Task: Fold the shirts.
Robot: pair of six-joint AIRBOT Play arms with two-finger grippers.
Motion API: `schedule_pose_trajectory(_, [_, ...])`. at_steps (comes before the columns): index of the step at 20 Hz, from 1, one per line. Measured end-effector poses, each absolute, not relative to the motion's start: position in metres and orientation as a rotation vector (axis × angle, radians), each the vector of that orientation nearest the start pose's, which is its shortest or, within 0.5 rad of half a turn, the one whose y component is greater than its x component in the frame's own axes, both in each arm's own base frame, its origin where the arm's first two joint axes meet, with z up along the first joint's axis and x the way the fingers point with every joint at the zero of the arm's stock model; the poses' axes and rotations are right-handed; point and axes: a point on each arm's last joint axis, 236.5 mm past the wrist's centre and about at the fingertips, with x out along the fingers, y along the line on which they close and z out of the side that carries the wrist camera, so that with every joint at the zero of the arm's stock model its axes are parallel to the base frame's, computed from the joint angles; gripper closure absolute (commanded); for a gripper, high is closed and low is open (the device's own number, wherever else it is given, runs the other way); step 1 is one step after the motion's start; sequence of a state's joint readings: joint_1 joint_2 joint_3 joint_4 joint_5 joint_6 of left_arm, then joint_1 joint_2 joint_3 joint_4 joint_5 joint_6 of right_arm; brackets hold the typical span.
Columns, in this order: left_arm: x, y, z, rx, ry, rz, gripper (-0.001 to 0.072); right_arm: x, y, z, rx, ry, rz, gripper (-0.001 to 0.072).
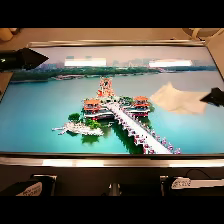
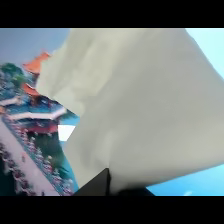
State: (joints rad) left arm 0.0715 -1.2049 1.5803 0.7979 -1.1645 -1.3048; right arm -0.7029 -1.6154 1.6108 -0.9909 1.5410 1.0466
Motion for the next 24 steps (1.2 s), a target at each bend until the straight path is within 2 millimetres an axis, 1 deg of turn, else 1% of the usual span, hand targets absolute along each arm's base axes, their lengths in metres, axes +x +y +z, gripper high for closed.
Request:
schedule_pose_trajectory(2, [0.428,-0.125,0.266,-0.342,0.650,-0.580,0.0685,0.352,-0.204,0.026,0.467,1.293,0.082,0.0694])
schedule_pose_trajectory(3, [0.428,-0.128,0.266,-0.341,0.652,-0.586,0.0685,0.331,-0.218,0.016,0.466,1.342,0.027,0.0694])
schedule_pose_trajectory(4, [0.427,-0.131,0.266,-0.340,0.654,-0.592,0.0685,0.309,-0.226,0.004,0.477,1.387,-0.018,0.0694])
schedule_pose_trajectory(6, [0.425,-0.136,0.265,-0.337,0.658,-0.604,0.0685,0.271,-0.230,-0.021,0.529,1.453,-0.087,0.0694])
schedule_pose_trajectory(8, [0.425,-0.141,0.263,-0.335,0.665,-0.615,0.0684,0.241,-0.223,-0.042,0.582,1.492,-0.131,0.0695])
schedule_pose_trajectory(9, [0.425,-0.144,0.263,-0.334,0.667,-0.619,0.0685,0.230,-0.217,-0.050,0.605,1.508,-0.147,0.0695])
schedule_pose_trajectory(12, [0.424,-0.149,0.260,-0.332,0.675,-0.630,0.0685,0.205,-0.198,-0.071,0.663,1.530,-0.196,0.0695])
schedule_pose_trajectory(14, [0.424,-0.152,0.260,-0.331,0.678,-0.636,0.0685,0.192,-0.186,-0.081,0.687,1.536,-0.226,0.0695])
schedule_pose_trajectory(21, [0.423,-0.154,0.259,-0.329,0.680,-0.641,0.0684,0.161,-0.150,-0.104,0.775,1.562,-0.301,0.0695])
schedule_pose_trajectory(24, [0.423,-0.154,0.259,-0.329,0.680,-0.641,0.0685,0.152,-0.140,-0.108,0.800,1.562,-0.337,0.0694])
